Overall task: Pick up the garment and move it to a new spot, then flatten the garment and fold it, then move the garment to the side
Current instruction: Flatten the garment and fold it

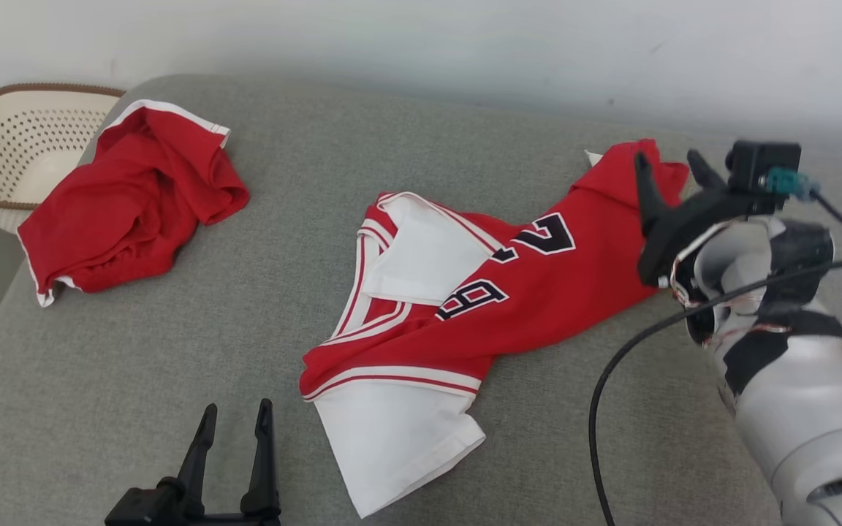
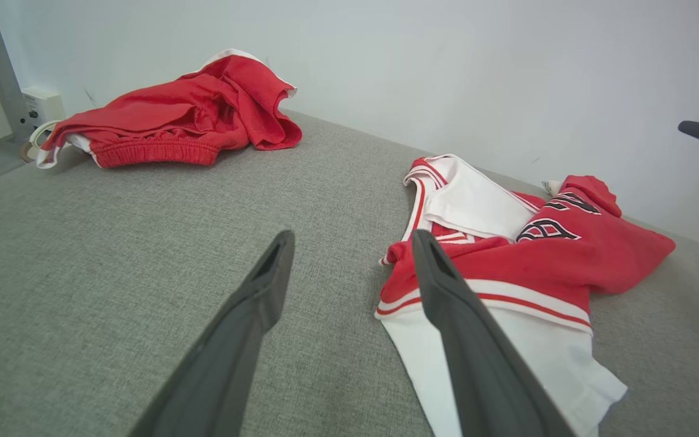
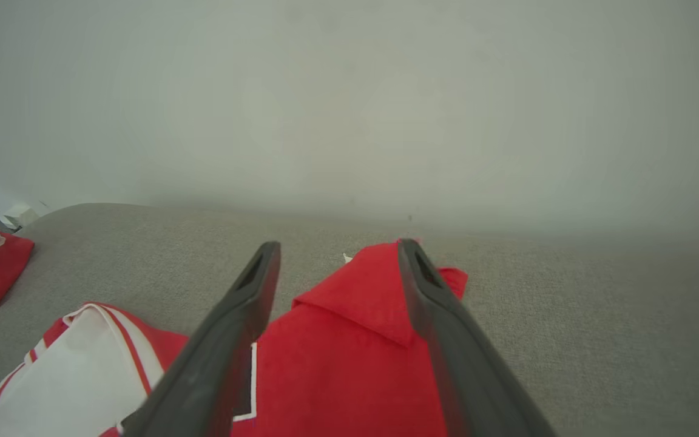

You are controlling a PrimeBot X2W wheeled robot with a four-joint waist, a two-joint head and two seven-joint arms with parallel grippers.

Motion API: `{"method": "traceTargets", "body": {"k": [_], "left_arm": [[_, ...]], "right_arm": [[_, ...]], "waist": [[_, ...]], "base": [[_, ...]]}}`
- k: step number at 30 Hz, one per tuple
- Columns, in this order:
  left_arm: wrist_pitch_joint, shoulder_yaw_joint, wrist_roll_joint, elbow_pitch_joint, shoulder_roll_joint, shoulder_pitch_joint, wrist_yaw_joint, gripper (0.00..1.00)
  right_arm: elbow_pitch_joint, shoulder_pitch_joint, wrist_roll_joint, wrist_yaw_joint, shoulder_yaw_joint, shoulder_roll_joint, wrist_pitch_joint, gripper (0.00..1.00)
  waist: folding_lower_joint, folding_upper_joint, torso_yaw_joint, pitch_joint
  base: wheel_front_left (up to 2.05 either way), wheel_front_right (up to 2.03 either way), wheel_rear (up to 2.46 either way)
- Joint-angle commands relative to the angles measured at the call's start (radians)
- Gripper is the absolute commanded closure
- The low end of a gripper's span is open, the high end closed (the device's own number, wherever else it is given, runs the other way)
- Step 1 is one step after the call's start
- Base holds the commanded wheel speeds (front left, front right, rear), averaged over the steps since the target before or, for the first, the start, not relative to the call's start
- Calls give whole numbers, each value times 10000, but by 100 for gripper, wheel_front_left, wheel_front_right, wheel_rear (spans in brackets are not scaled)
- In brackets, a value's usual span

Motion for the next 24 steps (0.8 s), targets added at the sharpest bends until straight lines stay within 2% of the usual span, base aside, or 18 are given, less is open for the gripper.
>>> {"method": "traceTargets", "body": {"k": [1,12,24], "left_arm": [[-38,33,96,5,1,194,-10,0],[-38,111,196,-177,2,294,-59,0],[-38,87,242,-215,2,55,-77,0]], "right_arm": [[62,270,67,6,65,-20,-96,0],[393,1576,1055,6,67,-198,-290,0],[1018,1700,1387,6,-350,-286,36,0]], "waist": [[0,-1,-130,-126],[0,-1,-173,-46],[0,-1,155,409]], "base": [[0,0,0],[0,0,0],[0,0,0]]}}
